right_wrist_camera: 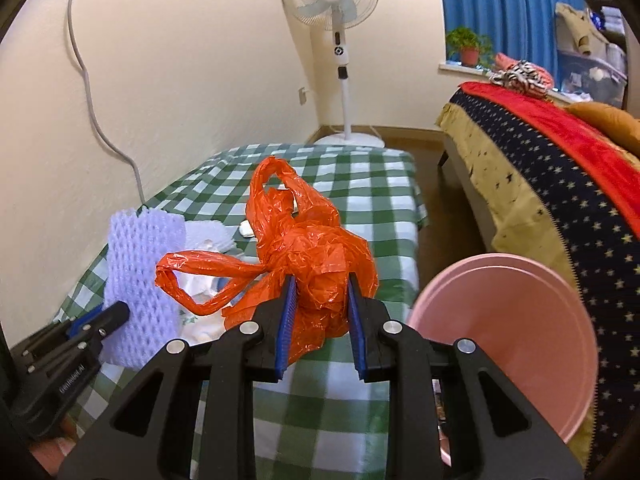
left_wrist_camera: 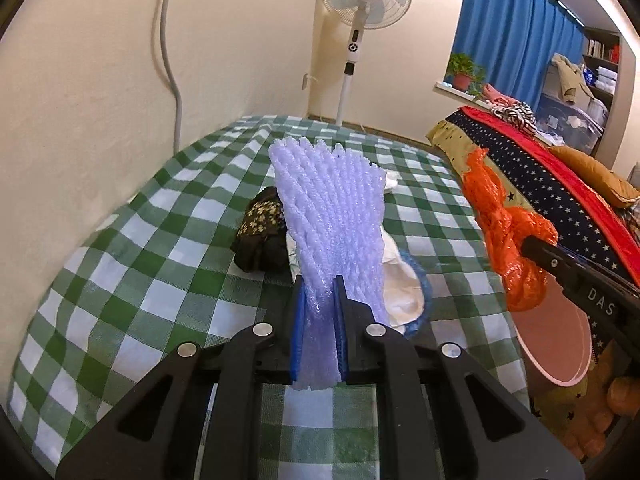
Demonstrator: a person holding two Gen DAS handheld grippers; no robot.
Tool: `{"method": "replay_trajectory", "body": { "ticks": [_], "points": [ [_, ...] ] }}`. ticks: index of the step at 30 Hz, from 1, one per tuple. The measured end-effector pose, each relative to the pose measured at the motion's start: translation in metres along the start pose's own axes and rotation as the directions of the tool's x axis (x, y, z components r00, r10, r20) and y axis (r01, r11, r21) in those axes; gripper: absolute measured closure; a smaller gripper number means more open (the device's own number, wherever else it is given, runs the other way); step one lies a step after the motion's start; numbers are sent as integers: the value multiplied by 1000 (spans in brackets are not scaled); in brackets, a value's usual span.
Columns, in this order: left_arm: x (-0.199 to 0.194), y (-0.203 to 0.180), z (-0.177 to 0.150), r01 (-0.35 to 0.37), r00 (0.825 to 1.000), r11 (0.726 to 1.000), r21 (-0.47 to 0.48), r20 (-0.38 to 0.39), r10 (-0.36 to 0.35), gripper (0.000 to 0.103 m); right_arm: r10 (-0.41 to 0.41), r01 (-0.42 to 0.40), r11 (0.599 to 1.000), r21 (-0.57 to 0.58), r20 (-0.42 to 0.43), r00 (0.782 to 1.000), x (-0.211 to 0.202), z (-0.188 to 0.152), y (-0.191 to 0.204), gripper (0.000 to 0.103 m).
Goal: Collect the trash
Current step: 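Carry the foam net and orange bag over the pink bin with both tools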
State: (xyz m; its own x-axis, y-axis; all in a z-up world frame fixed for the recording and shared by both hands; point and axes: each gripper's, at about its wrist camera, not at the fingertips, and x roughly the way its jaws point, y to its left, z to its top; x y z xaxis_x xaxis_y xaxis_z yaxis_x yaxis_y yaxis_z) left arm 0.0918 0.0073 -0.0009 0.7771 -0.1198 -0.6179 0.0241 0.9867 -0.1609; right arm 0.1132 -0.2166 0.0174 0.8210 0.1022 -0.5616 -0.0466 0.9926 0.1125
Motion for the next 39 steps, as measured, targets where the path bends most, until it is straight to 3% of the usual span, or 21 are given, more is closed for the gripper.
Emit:
{"method": "replay_trajectory", "body": {
  "ticks": [17, 31, 39],
  "points": [
    [-33, -35, -3, 74, 996, 995, 62, 42, -77, 90, -103, 102, 995, 11, 100, 990, -77, 1, -37, 78],
    [-44, -66, -3, 137, 989, 985, 109, 44, -143, 90, -250, 242, 968, 69, 166, 954, -137, 29, -99, 78],
    [-34, -104, -2, 180, 982, 974, 138, 25, -185, 90, -306, 286, 947, 145, 146, 941, -131, 24, -144, 78]
  ]
}}
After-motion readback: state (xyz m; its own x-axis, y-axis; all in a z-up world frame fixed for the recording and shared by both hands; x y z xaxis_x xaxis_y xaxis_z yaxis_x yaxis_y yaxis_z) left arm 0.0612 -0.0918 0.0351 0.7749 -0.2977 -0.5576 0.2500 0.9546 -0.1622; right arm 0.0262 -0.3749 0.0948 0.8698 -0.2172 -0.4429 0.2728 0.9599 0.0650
